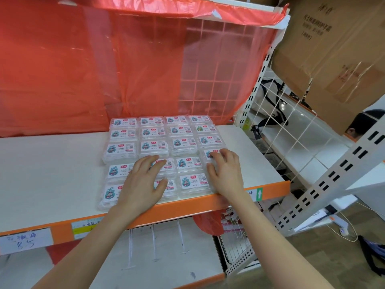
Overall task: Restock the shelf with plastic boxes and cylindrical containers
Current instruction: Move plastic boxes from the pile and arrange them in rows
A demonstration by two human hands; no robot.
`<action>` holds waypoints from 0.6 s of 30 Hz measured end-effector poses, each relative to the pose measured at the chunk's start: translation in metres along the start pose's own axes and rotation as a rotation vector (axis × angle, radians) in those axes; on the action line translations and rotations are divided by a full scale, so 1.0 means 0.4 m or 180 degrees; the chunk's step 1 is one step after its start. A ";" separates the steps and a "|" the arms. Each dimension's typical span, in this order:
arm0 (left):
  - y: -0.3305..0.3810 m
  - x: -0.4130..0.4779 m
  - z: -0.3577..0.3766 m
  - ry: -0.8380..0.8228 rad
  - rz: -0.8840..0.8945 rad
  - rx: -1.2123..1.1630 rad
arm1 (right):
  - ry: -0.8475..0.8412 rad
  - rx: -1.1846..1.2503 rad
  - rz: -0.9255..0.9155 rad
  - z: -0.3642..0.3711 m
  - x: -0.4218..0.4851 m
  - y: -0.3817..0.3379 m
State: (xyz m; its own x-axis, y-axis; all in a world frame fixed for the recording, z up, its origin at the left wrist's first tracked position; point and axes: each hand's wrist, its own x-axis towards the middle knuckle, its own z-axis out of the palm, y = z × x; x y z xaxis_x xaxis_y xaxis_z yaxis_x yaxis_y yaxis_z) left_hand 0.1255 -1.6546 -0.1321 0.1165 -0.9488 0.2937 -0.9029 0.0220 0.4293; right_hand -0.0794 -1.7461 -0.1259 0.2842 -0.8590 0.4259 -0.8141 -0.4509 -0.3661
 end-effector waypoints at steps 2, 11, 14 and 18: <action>0.001 0.000 0.000 0.0007 0.0006 0.0011 | -0.0169 -0.0051 0.0232 0.000 0.001 0.001; 0.003 -0.001 -0.002 -0.0004 0.0015 0.0070 | -0.0376 -0.0061 0.0580 0.009 0.008 0.003; 0.004 0.001 -0.003 -0.0003 0.0021 0.0083 | -0.0351 -0.0062 0.0594 0.010 0.007 0.005; 0.004 0.000 -0.004 -0.0014 0.0028 0.0092 | -0.0357 -0.0079 0.0640 0.012 0.007 0.005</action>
State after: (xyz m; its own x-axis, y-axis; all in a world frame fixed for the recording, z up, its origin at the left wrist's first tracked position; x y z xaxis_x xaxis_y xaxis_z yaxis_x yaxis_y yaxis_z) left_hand 0.1245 -1.6542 -0.1301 0.1066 -0.9499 0.2937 -0.9155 0.0214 0.4017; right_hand -0.0779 -1.7506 -0.1292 0.1684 -0.9531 0.2513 -0.8719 -0.2630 -0.4131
